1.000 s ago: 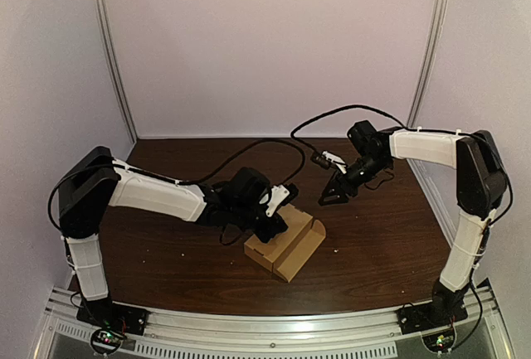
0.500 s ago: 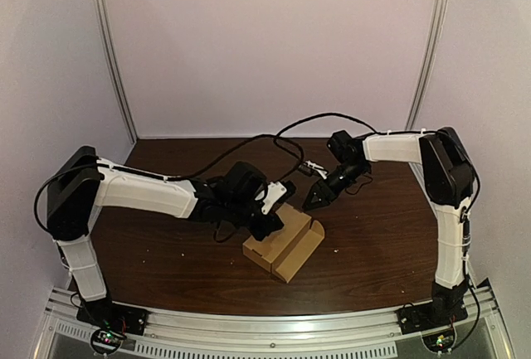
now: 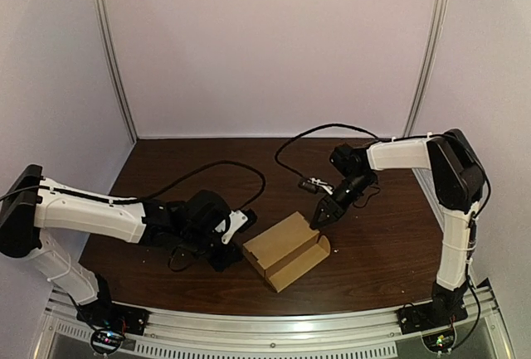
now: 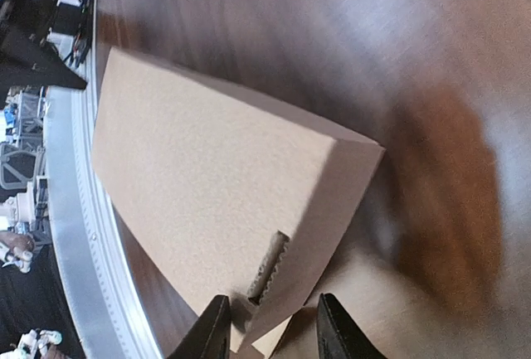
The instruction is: Fold the paper box
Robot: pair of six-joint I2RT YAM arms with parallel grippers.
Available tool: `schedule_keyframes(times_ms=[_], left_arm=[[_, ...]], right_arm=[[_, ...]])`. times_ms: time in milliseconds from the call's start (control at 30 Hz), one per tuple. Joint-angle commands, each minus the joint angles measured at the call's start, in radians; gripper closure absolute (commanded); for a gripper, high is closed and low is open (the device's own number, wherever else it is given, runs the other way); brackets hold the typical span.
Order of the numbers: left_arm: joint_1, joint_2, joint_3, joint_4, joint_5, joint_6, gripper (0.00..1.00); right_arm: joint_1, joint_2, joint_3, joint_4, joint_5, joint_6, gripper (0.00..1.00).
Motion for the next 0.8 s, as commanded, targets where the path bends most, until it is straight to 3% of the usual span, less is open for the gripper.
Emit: schedule_keyframes(times_ms=[0, 167, 367, 567, 700, 767], left_arm=[[-0.004, -0.031, -0.053, -0.079, -0.025, -0.075, 0.96], [-0.004, 0.049, -0.026, -0.081, -0.026, -0.058, 0.96], [-0.005, 0.201, 0.112, -0.039, -0.086, -0.007, 0.95], [0.002, 0.349, 0.317, -0.009, -0.172, 0.142, 0.93], [0.037, 0.510, 0.560, -0.006, -0.086, 0.229, 0.93], [0.045, 0.585, 0.671, -0.007, -0.054, 0.262, 0.93]], right_arm=[[0.077, -0.103, -0.130, -0.116, 0.037, -0.039, 0.63], [0.115, -0.149, -0.167, -0.231, 0.010, -0.089, 0.55], [0.050, -0.265, -0.108, -0.316, 0.099, -0.157, 0.54], [-0.038, -0.511, -0.170, -0.151, 0.124, -0.128, 0.49], [-0.099, -0.568, -0.212, -0.031, 0.138, -0.020, 0.31], [-0.124, -0.518, -0.169, -0.104, 0.088, -0.067, 0.11]])
